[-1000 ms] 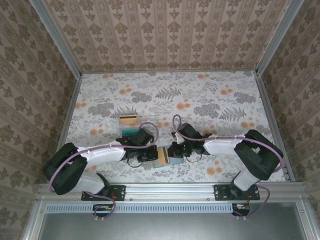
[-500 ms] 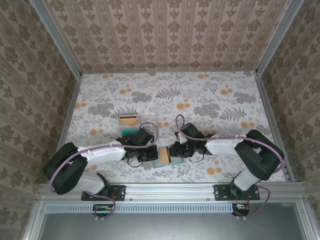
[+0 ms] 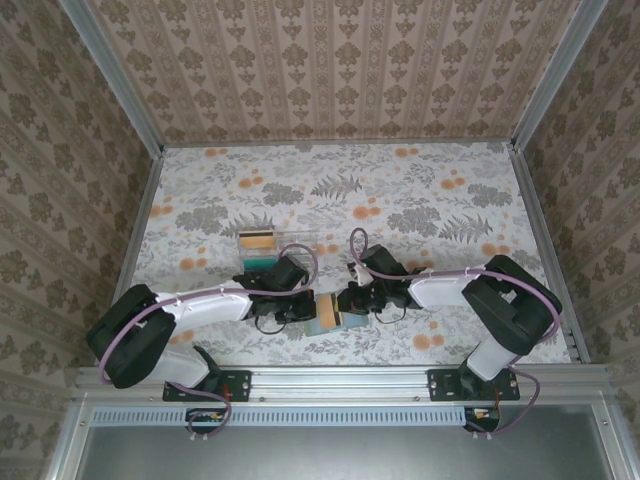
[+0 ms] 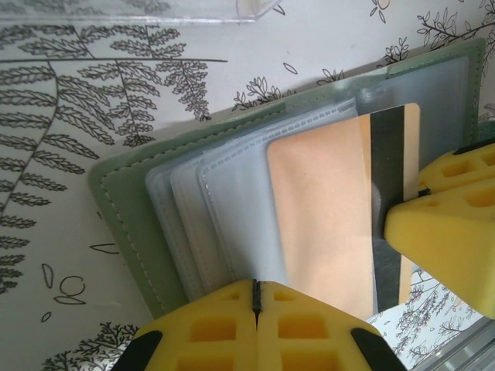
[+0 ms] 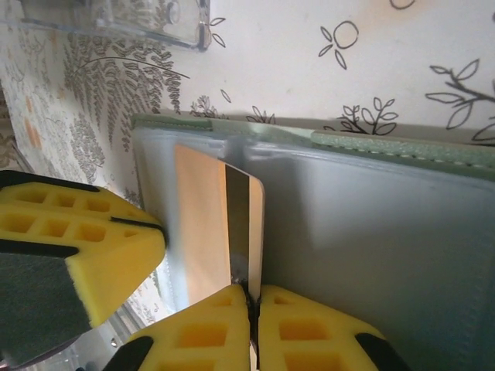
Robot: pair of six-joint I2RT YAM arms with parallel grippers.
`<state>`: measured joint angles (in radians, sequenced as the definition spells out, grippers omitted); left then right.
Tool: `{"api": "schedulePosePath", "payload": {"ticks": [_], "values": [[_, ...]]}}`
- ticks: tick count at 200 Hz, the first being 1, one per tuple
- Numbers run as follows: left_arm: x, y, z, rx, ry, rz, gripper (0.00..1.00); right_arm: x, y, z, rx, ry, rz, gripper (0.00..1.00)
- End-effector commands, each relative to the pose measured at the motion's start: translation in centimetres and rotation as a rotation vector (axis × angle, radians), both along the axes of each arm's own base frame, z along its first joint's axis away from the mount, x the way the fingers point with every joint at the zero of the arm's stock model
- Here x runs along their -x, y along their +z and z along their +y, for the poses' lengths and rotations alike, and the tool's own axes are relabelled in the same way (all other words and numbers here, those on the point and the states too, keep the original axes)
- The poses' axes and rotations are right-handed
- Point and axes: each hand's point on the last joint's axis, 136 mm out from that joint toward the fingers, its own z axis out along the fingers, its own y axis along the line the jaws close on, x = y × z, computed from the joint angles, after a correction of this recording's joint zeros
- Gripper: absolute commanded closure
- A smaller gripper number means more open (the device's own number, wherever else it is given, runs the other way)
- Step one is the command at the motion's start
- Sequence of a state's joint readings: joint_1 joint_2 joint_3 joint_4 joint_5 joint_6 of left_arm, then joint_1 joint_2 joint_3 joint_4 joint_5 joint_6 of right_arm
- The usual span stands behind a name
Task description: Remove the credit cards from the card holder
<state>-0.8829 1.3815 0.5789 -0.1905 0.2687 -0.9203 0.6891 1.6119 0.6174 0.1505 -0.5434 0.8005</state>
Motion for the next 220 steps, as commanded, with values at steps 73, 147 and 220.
{"api": "schedulePosePath", "payload": {"ticks": [73, 147, 220], "values": [[0.3, 0.0, 1.7, -0.071, -0.006, 0.02, 1.0, 0.6, 1.2, -6.9, 0.068, -0.081, -0.021, 0.96], [-6.1, 10.2, 0.3, 0.244, 0.15, -0.185, 0.3, -1.9, 9.4, -6.3, -0.014, -0.098, -0.21, 1.0], [-9.4, 18.5, -1.2, 0.627, 0.19, -0.289, 0.45, -6.3, 18.0, -3.4, -0.246, -0.11, -0.343, 1.0]]}}
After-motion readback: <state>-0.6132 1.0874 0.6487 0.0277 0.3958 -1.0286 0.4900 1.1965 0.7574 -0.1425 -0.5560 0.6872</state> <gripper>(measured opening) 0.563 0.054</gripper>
